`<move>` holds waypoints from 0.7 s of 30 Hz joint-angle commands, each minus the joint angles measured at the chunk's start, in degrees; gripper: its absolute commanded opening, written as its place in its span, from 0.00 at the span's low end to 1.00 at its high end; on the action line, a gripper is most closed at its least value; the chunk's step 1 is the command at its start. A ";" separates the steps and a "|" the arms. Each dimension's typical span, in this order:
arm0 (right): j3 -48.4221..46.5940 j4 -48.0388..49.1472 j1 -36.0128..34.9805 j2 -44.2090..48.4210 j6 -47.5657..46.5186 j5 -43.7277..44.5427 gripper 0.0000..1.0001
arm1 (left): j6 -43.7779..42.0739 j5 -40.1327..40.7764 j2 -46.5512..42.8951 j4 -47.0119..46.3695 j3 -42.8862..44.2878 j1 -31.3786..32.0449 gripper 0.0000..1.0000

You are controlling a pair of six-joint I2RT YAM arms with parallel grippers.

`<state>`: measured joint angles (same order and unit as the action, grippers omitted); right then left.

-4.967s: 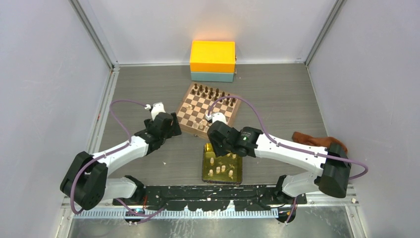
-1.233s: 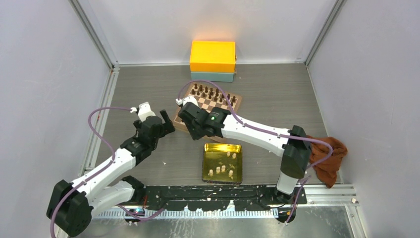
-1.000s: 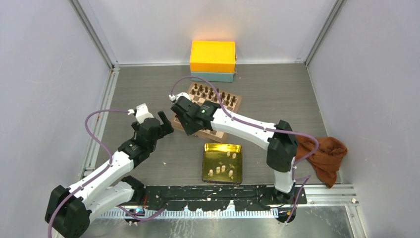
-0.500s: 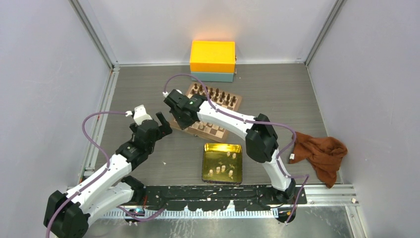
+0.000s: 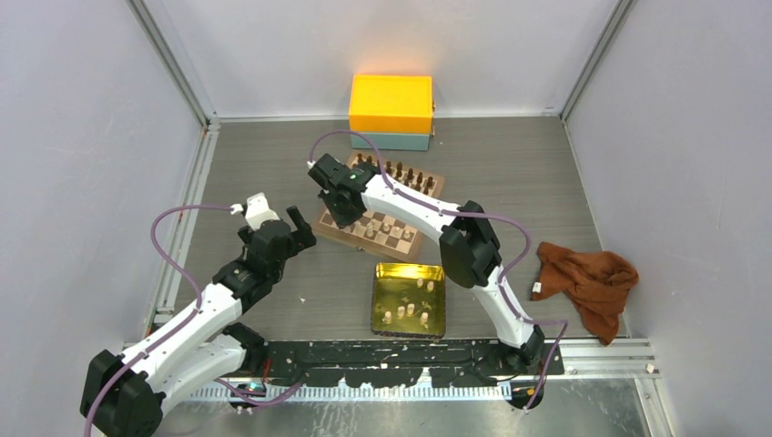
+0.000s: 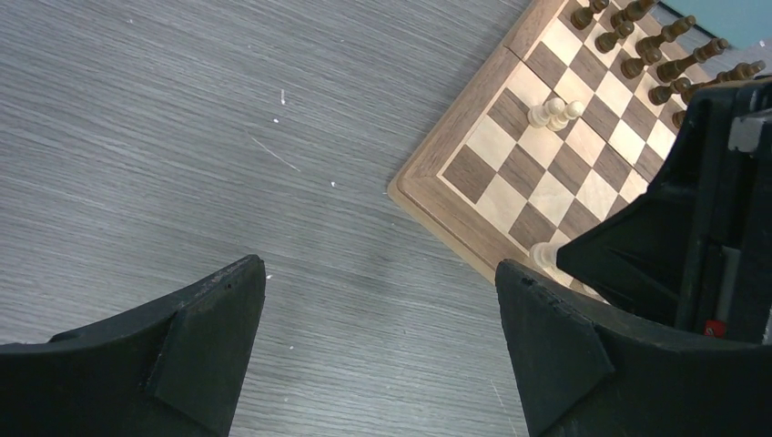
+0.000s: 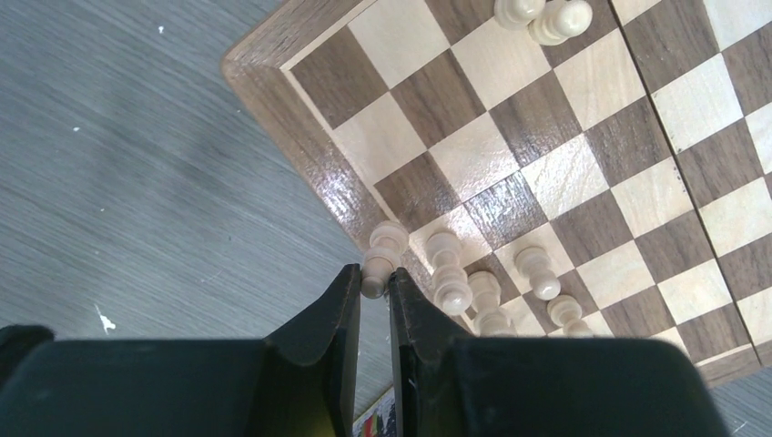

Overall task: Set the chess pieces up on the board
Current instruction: Place the chess piece on the chessboard.

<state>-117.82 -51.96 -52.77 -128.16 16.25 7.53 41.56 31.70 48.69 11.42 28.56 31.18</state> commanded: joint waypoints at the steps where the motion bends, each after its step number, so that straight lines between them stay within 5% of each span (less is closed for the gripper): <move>1: -4.04 -0.03 0.87 -0.75 -1.73 -1.70 0.01 | -0.56 1.96 -0.84 -2.10 -0.41 0.29 0.98; 21: -4.61 0.94 3.01 -2.67 -2.38 -4.43 0.01 | -0.96 2.05 1.14 -3.42 -0.43 0.28 0.98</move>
<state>-120.03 -52.27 -49.95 -131.28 15.03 4.29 41.34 31.92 49.67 10.98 28.21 31.18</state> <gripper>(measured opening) 0.212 0.976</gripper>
